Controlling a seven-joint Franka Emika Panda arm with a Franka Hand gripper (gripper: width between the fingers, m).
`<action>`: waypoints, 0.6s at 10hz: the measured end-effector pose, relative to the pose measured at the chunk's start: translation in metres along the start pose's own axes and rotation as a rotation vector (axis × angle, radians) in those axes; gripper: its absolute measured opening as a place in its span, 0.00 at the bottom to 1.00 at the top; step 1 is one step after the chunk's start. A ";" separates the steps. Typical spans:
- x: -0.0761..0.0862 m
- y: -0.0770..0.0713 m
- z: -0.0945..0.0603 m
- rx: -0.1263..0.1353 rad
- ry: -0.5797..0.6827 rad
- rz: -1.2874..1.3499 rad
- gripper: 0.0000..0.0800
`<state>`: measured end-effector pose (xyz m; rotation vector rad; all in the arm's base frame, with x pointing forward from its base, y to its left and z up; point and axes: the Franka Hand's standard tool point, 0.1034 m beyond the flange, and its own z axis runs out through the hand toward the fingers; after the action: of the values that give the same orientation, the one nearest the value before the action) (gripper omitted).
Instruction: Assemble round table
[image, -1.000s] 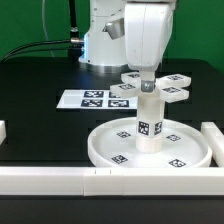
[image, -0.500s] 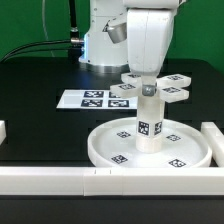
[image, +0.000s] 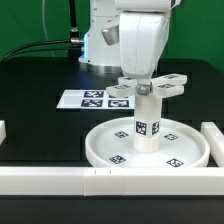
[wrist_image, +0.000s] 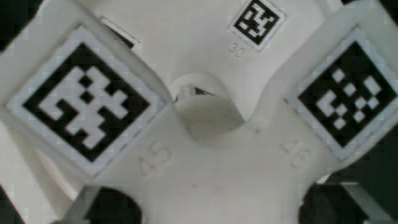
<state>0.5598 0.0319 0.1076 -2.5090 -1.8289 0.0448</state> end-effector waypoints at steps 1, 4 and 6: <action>0.000 0.000 0.000 0.000 0.000 0.003 0.55; -0.001 0.000 0.000 0.002 0.004 0.256 0.55; -0.006 0.001 0.000 0.006 0.004 0.532 0.55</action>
Offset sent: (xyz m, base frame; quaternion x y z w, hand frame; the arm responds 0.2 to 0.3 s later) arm 0.0000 0.0000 0.0000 0.0000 0.0000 0.1296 0.9916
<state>0.5592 0.0261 0.1075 -2.9026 -1.1057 0.0590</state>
